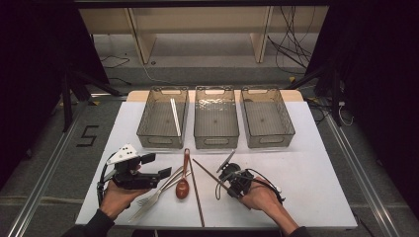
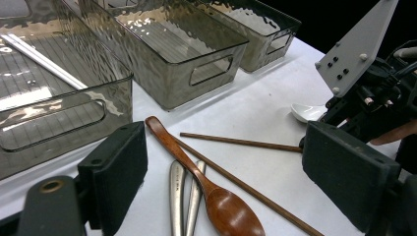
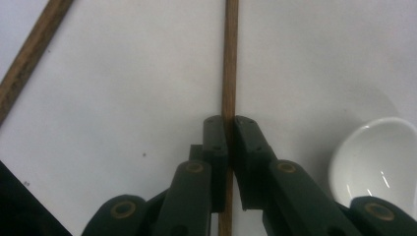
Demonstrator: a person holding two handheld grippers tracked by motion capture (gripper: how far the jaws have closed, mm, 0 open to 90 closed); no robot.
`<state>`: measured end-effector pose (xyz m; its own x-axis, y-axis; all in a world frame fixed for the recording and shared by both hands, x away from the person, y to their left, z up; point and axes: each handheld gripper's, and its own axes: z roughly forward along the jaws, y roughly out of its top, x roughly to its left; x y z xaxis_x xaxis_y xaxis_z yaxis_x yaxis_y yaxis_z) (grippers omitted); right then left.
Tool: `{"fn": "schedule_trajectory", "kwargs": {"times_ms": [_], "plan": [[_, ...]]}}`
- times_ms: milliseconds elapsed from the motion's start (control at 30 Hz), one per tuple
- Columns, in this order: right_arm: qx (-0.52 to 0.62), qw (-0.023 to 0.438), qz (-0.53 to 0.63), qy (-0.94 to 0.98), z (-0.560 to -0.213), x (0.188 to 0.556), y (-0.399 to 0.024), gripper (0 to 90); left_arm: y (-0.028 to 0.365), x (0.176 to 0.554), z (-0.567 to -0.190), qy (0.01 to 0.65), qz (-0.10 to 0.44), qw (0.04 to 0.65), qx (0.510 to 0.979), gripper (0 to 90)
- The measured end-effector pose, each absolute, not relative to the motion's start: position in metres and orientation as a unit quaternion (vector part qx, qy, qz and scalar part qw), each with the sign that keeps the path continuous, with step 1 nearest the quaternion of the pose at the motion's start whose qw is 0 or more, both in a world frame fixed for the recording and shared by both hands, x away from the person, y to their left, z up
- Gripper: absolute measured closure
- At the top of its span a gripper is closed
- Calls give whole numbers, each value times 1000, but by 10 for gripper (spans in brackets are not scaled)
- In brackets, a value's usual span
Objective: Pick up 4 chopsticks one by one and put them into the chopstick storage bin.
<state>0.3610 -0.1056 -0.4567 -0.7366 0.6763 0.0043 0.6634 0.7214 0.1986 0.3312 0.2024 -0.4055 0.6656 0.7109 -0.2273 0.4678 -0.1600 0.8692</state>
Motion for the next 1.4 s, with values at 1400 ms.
{"fn": "schedule_trajectory", "kwargs": {"times_ms": [1400], "plan": [[355,58,345,867,-398,352,-117,851,180,340,-405,409,43,552,725,169]]}}
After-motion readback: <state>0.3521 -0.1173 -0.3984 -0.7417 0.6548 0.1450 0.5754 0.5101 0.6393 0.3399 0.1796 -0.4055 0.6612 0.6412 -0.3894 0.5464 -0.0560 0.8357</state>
